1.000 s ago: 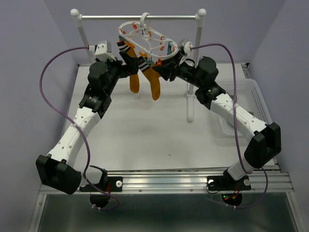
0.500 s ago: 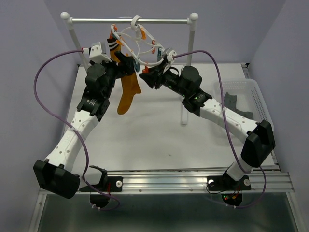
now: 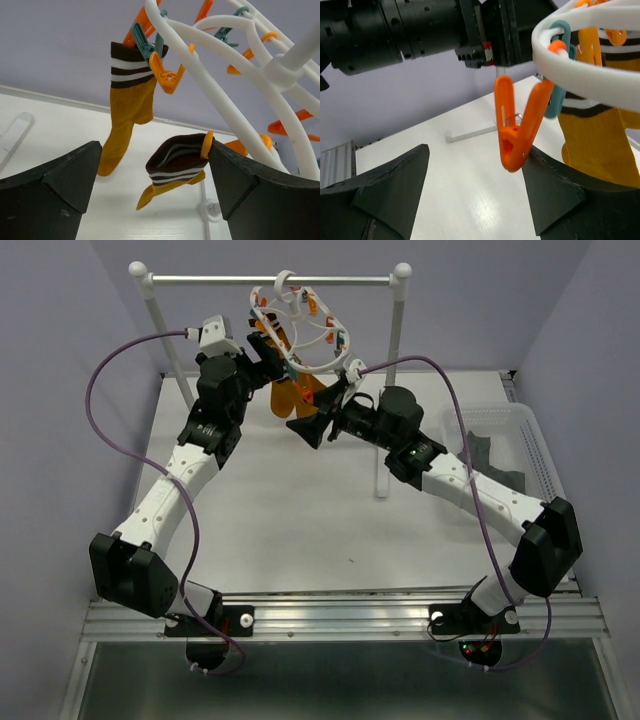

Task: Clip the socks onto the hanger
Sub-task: Rotate the hanger at the clothesline.

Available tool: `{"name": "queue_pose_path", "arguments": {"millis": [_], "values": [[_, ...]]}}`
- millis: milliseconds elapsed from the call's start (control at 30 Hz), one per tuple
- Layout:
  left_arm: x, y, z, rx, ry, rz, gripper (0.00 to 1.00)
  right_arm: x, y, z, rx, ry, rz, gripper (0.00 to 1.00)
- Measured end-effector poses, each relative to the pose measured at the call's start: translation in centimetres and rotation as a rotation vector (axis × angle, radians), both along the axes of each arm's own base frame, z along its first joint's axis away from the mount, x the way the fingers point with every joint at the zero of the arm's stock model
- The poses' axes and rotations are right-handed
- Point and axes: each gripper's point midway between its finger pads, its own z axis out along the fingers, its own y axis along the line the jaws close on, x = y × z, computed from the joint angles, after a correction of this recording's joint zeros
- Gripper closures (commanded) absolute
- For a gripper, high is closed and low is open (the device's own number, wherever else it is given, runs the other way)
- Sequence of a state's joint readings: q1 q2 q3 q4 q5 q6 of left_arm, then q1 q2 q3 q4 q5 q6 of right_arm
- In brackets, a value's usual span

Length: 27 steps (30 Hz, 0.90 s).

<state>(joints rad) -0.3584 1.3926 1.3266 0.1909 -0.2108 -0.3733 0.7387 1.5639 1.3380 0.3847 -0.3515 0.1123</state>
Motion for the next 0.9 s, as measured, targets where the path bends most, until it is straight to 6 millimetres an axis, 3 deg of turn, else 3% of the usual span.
{"name": "queue_pose_path", "arguments": {"millis": [300,567,733,900], "values": [[1.1,1.3,3.0,0.011,-0.055,0.068,0.01,-1.1,-3.1,-0.7,-0.070,0.000,-0.088,0.13],[2.7,1.5,2.1,0.022,-0.031,0.085,0.01,-1.6,-6.0,-2.2,-0.160,-0.019,-0.176,0.11],[3.3,1.8,2.4,0.022,-0.030,0.093,0.01,-2.1,-7.7,-1.4,-0.170,-0.053,-0.221,0.10],[3.4,2.6,2.5,0.023,-0.027,0.120,0.01,-0.8,-9.6,-0.9,-0.167,-0.054,-0.333,0.11]]}}
